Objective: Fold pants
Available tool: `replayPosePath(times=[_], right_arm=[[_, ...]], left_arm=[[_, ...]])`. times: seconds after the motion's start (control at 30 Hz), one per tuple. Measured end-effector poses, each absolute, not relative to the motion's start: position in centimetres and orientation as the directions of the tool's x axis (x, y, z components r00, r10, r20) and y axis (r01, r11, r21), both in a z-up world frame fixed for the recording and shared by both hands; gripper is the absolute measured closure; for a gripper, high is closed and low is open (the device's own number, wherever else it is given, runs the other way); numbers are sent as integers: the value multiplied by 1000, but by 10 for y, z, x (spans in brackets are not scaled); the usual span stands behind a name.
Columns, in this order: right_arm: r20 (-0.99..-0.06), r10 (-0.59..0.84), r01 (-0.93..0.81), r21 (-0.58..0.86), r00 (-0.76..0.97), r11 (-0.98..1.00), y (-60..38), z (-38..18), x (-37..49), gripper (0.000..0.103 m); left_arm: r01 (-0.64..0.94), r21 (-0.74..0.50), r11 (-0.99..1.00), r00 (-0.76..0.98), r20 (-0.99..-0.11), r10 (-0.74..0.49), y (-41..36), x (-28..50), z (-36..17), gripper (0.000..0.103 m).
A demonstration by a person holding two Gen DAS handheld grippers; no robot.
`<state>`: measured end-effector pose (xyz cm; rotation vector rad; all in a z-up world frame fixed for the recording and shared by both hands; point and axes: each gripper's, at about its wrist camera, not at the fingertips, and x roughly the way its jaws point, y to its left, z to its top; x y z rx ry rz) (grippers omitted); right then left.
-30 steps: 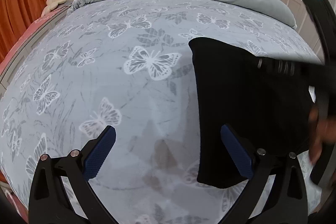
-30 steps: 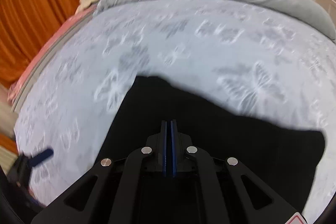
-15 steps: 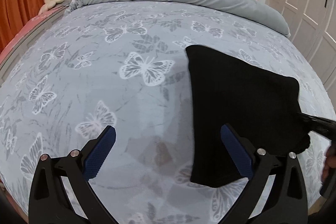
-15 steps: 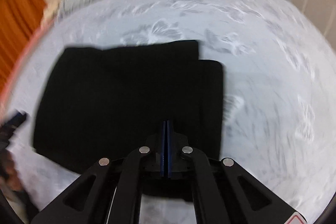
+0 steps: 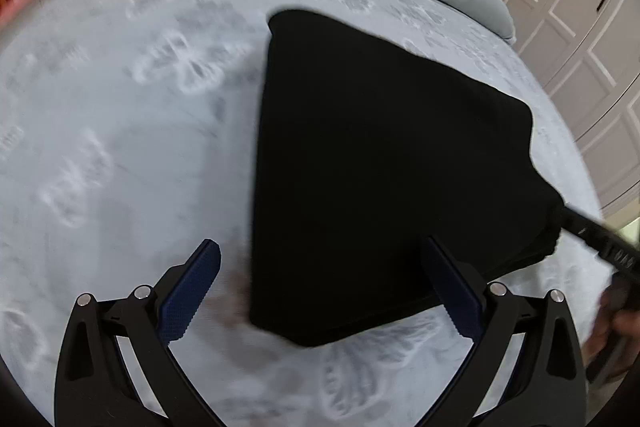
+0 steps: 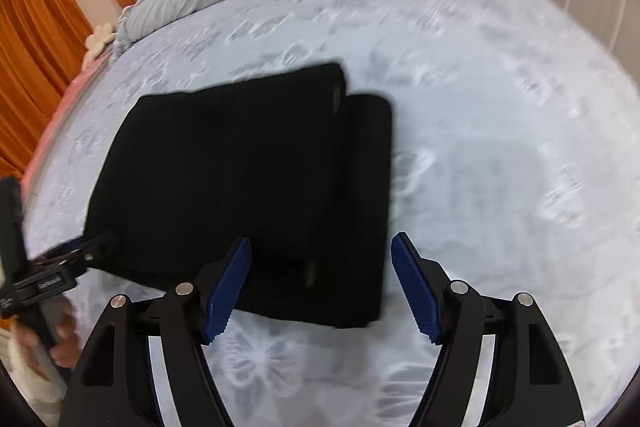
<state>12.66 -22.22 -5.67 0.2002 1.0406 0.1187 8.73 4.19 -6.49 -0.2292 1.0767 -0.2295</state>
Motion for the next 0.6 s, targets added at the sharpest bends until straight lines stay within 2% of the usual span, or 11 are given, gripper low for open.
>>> replayPosePath(times=[0.03, 0.07, 0.1, 0.13, 0.2, 0.27, 0.33, 0.43, 0.5, 0.53, 0.6], right_arm=[[-850, 204, -9, 229, 486, 973, -219, -64, 132, 32], [-854, 193, -12, 214, 483, 977, -216, -68, 133, 34], [-851, 189, -20, 206, 490, 978, -213, -70, 134, 39], [-842, 188, -42, 193, 506, 980, -208, -68, 135, 60], [-821, 208, -65, 205, 532, 977, -203, -56, 134, 76], [-774, 280, -98, 274, 569, 957, -203, -33, 125, 92], [-758, 356, -139, 336, 547, 931, -201, -26, 118, 92], [-871, 198, -69, 187, 450, 980, -200, -65, 126, 68], [-845, 254, -43, 265, 471, 963, -207, -61, 123, 64], [-828, 245, -42, 260, 505, 965, -210, -52, 119, 53], [-796, 147, 3, 183, 587, 983, -217, -35, 109, 24]], left_arm=[[67, -339, 938, 430, -839, -334, 42, 91, -72, 9], [69, -394, 917, 408, -827, -386, 44, 94, -78, 31], [73, -420, 905, 398, -820, -412, 45, 95, -80, 40], [74, -432, 899, 403, -811, -423, 47, 96, -79, 48], [77, -501, 862, 408, -773, -485, 57, 95, -70, 76], [75, -561, 824, 420, -732, -537, 69, 92, -59, 82], [98, -569, 816, 422, -719, -552, 77, 89, -50, 82], [55, -555, 830, 364, -763, -535, 79, 92, -66, 61], [-19, -550, 835, 369, -780, -506, 85, 87, -73, 55], [-20, -547, 837, 393, -774, -496, 87, 84, -67, 52], [-7, -501, 866, 466, -767, -440, 92, 80, -48, 17]])
